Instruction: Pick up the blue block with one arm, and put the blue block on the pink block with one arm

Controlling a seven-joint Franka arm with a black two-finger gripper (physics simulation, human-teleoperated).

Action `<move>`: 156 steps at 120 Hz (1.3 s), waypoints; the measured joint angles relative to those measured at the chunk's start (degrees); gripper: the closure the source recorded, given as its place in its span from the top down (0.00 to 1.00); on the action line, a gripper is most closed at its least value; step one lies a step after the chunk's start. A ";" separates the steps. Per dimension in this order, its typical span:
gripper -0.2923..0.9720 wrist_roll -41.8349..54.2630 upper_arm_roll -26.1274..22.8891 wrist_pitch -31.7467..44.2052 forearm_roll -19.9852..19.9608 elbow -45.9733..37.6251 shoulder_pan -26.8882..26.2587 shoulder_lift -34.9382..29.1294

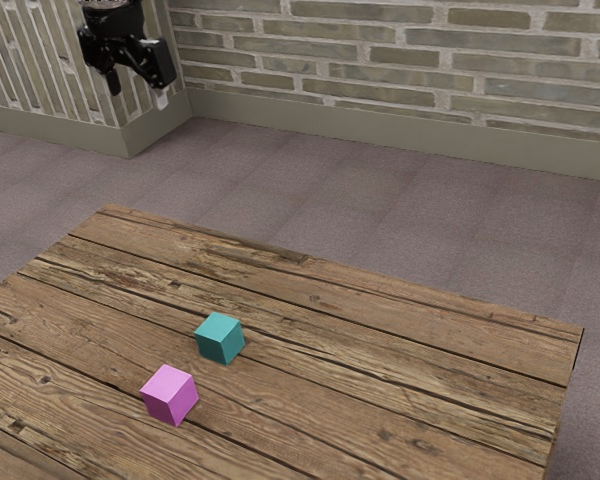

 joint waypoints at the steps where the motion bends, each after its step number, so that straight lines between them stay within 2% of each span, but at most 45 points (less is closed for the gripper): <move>1: 0.77 0.01 0.00 0.08 0.01 -0.11 0.02 0.04; 31: 0.77 0.25 -0.42 1.27 -0.20 -2.31 -0.06 1.25; 40: 0.77 0.24 -0.48 4.76 -0.14 -15.08 -0.35 -4.01; 49: 0.77 0.24 -0.24 11.90 -0.10 -29.51 -0.03 -8.10; 59: 0.77 0.24 -0.03 20.43 -1.21 -37.20 1.57 -5.68; 79: 0.77 -0.65 0.05 29.65 -4.88 -38.36 3.72 -0.56; 94: 0.77 -1.19 -0.11 33.41 -6.36 -39.22 3.27 2.09; 109: 0.77 -1.64 -0.57 40.40 -7.37 -46.13 1.53 3.13; 123: 0.77 -1.97 -1.63 46.30 -8.45 -47.66 0.66 6.22; 156: 0.77 -2.53 -2.81 52.25 -10.87 -48.68 0.41 9.19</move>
